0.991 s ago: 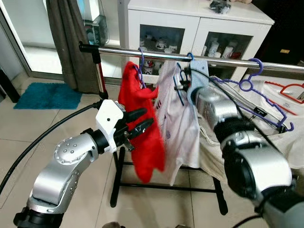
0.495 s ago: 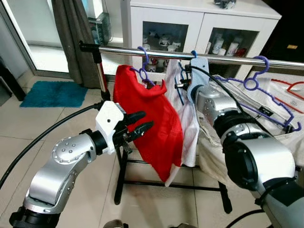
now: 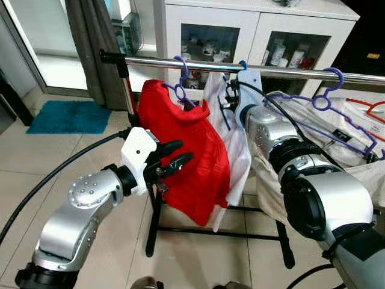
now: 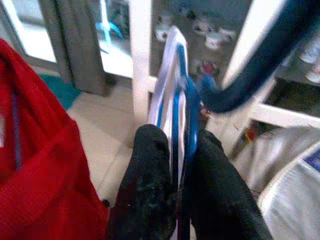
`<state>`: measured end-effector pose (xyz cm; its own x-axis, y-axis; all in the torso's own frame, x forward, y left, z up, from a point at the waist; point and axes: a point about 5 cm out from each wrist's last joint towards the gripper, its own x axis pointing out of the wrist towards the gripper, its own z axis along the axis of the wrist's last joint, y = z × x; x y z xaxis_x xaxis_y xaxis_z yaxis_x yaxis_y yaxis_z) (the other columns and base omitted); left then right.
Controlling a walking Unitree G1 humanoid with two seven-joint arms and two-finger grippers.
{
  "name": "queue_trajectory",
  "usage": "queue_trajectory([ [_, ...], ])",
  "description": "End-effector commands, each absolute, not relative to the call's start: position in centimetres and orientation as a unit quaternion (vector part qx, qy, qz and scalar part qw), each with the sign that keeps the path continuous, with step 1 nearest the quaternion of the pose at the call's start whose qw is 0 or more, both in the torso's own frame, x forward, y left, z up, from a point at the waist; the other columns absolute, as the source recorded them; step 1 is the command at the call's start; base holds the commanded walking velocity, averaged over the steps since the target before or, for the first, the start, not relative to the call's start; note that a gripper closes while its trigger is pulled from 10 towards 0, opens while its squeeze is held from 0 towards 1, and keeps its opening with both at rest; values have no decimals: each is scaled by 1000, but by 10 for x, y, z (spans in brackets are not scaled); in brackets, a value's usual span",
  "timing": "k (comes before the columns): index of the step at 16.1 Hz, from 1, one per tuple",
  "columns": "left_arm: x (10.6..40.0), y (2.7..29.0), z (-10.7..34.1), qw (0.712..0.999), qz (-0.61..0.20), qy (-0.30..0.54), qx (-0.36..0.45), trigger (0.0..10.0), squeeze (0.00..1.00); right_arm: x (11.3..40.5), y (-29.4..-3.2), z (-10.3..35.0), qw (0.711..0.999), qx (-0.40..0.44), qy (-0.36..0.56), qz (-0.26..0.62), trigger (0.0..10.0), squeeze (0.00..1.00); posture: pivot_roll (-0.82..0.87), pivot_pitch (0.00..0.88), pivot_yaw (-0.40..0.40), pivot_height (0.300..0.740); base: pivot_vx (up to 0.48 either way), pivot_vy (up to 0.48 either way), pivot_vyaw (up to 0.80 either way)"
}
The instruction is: Hang hanger
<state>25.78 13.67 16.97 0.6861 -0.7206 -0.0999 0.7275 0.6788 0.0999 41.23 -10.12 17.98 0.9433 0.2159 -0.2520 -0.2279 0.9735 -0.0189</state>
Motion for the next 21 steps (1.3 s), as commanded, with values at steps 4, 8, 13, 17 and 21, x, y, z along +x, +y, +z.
queue_trajectory([
  [4, 262, 147, 157, 942, -332, 30, 39, 10000, 0, 413, -117, 193, 987, -3, 54, 154, 10000, 1000, 37, 47, -8, 740, 0, 0, 0],
  [8, 258, 143, 138, 952, -303, 34, 20, 10000, 0, 374, -138, 188, 972, 49, -10, 228, 10000, 0, -29, 43, 48, 740, 0, 0, 0],
  [13, 243, 138, 127, 942, -335, 18, -15, 10000, 0, 302, -147, 184, 930, 131, -35, 341, 10000, 0, -48, 9, 21, 740, 0, 0, 0],
  [17, 235, 139, 105, 943, -329, 53, -13, 10000, 0, 246, -142, 133, 915, 105, 77, 382, 10000, 0, -58, 0, 24, 740, 0, 0, 0],
  [21, 243, 168, 96, 985, -161, 63, 3, 10000, 0, 233, -141, 97, 961, 117, 117, 221, 10000, 0, -39, 0, 15, 740, 0, 0, 0],
])
